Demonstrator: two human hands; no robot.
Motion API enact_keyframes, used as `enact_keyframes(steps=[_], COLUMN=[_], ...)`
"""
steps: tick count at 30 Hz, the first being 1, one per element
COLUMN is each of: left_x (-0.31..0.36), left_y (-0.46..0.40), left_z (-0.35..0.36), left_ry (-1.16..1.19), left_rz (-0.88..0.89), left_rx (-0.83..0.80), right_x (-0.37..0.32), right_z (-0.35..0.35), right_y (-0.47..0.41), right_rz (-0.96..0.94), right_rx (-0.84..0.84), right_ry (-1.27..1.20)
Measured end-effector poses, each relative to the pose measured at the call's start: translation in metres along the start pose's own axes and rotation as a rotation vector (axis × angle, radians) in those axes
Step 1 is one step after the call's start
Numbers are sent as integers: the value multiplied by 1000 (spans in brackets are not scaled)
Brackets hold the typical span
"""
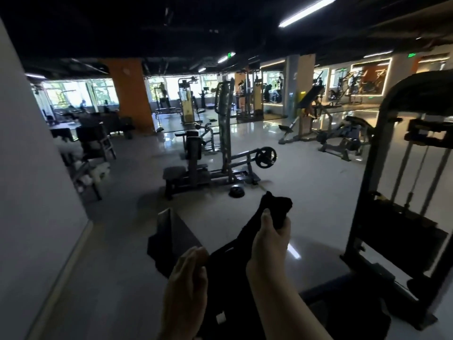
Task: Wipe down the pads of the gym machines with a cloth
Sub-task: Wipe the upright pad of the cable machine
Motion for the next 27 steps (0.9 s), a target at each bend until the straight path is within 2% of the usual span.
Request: enact_keyframes(steps=[2,8,14,20,27], left_x=[-16,-106,-191,-244,-312], left_y=[-11,-45,-101,-177,-304], left_z=[-34,-162,-261,-274,-258], left_ry=[-46,-158,-233,-252,-253], left_rz=[-22,-21,-68,-4,132], left_rx=[-9,7,21,-30,-52], right_x=[19,107,180,232,281], right_z=[27,132,246,330,435], right_y=[22,95,151,153,87], right_rz=[-35,68,157,154,110], right_rx=[-34,-147,-177,-184,-176], right_ry=[48,68,115,157,95])
Point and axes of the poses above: each hand's wrist, its own y-axis away from the middle knuckle, its own z-axis out of the palm, x = y × z, the point moved 5 cm from there along -y, towards the middle knuckle, and after that the axes turned 4 degrees about y, right-handed, at the moved point
